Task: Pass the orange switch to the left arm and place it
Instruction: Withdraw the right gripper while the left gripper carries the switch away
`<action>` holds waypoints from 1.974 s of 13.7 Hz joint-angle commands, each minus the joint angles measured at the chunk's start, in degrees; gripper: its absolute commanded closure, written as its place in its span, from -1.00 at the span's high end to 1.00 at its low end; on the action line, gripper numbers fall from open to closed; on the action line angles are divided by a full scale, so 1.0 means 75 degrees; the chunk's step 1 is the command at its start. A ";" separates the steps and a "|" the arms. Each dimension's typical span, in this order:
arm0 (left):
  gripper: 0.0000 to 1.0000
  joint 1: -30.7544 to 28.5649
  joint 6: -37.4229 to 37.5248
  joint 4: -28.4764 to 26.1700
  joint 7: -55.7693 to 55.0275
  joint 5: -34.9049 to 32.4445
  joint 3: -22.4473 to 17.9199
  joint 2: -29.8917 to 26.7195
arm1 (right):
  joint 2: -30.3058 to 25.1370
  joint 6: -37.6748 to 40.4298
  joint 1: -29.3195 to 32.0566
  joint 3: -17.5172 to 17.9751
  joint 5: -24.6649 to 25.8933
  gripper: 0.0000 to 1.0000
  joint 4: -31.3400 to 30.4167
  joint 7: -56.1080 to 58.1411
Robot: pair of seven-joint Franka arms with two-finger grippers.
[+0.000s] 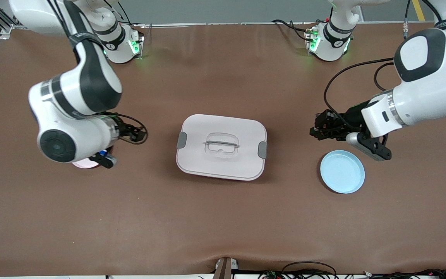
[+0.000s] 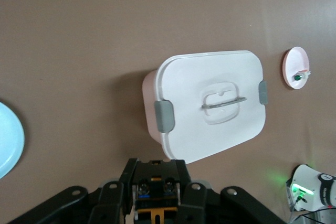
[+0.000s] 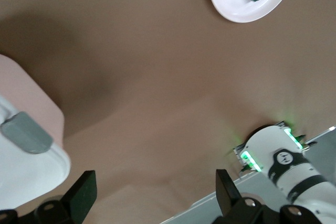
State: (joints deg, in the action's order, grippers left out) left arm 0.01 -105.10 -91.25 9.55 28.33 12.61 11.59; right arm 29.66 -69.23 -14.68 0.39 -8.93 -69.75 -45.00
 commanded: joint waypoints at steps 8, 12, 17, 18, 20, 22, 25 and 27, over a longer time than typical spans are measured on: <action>-1.00 -0.0786 0.0688 -0.0021 -0.0826 -0.0728 -0.0005 -0.0560 | -0.0979 0.0278 0.1756 0.0136 0.1003 1.00 -0.1107 0.3770; -1.00 -0.0844 0.0841 0.0002 -0.2042 -0.1220 -0.0029 -0.0666 | -0.0990 0.0278 0.2284 0.0147 0.1051 1.00 -0.1212 0.4487; -1.00 -0.0809 0.0877 0.0306 -0.3623 -0.2394 0.0065 -0.0889 | -0.1375 -0.0398 0.2297 0.0147 0.0969 1.00 -0.1737 0.4488; -1.00 -0.0809 0.0888 0.0493 -0.4232 -0.2405 0.0065 -0.0842 | -0.1598 -0.0761 0.2297 0.0147 0.0980 1.00 -0.2018 0.4488; -1.00 -0.0763 0.0888 0.0588 -0.4939 -0.2417 0.0065 -0.0830 | -0.1857 -0.1150 0.2285 0.0147 0.0980 1.00 -0.2301 0.4488; -1.00 -0.0786 0.0888 0.0577 -0.5629 -0.2441 0.0065 -0.0818 | -0.1904 -0.1233 0.2285 0.0147 0.0969 1.00 -0.2325 0.4499; -1.00 -0.0821 0.0888 0.0577 -0.7161 -0.2441 0.0030 -0.0725 | -0.2383 -0.1735 0.2262 0.0147 0.0969 1.00 -0.2896 0.4499; -1.00 -0.0844 0.0877 0.0565 -0.8881 -0.2452 -0.0005 -0.0678 | -0.2572 -0.1995 0.2238 0.0171 0.0980 1.00 -0.3169 0.4511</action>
State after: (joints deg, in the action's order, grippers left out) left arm -6.04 -99.49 -88.17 -47.40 11.34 12.59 5.72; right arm 14.30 -81.82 1.80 0.99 -2.17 -88.72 -11.90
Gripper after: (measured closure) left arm 0.661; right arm 0.000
